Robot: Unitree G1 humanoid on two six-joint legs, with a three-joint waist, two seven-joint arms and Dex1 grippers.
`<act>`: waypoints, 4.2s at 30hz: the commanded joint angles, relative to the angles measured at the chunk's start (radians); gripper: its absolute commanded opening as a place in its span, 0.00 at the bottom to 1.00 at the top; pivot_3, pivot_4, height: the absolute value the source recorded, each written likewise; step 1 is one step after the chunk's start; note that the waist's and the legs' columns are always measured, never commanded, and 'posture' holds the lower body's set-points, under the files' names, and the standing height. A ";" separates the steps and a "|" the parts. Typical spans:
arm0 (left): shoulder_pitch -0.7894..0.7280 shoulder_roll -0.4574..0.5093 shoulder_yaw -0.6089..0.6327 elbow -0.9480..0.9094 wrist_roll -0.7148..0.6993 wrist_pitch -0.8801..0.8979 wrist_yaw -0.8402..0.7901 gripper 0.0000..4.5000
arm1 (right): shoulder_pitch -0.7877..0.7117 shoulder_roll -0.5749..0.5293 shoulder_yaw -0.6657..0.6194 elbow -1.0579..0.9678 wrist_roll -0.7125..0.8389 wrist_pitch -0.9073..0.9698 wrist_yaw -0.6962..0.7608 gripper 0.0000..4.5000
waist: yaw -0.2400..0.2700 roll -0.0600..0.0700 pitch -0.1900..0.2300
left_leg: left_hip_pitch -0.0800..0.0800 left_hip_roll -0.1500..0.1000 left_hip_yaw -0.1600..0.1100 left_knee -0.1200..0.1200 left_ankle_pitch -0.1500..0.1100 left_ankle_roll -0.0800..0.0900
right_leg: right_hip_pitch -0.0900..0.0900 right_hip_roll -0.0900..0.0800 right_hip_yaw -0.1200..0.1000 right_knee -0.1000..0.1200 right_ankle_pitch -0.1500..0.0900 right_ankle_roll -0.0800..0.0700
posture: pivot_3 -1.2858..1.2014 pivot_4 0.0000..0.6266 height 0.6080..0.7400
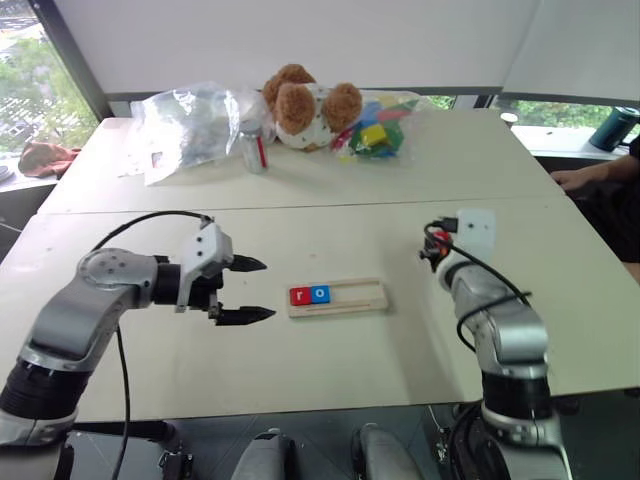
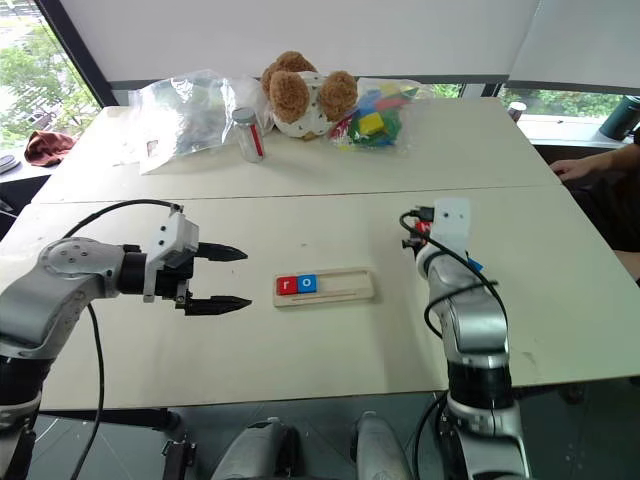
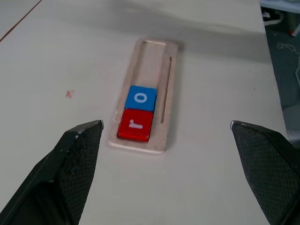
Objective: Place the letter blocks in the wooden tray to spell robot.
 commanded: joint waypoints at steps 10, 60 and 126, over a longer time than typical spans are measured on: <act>-0.112 -0.034 -0.075 0.051 0.002 -0.047 -0.052 1.00 | 0.070 0.185 -0.049 -0.173 -0.019 0.207 -0.060 0.37 | 0.003 0.000 0.000 | 0.008 0.000 0.001 0.001 0.001 0.000 | 0.005 0.003 0.000 0.002 0.000 0.000 | 0.52 0.24 1.00; 0.052 0.075 0.061 -0.005 -0.082 0.049 0.035 1.00 | -0.255 -0.589 0.228 0.850 0.125 -0.954 1.436 0.26 | 0.006 -0.001 0.002 | 0.008 0.001 0.001 0.002 0.000 0.001 | 0.008 -0.001 0.001 -0.001 0.000 0.000 | 0.52 0.24 1.00; 0.101 0.021 0.008 0.059 0.030 -0.065 0.073 1.00 | -0.580 -0.263 0.492 1.003 -0.062 -0.961 1.559 0.99 | 0.003 0.002 0.003 | 0.005 0.000 0.001 0.001 0.002 -0.004 | 0.003 -0.002 -0.001 -0.001 0.000 0.000 | 0.52 0.24 1.00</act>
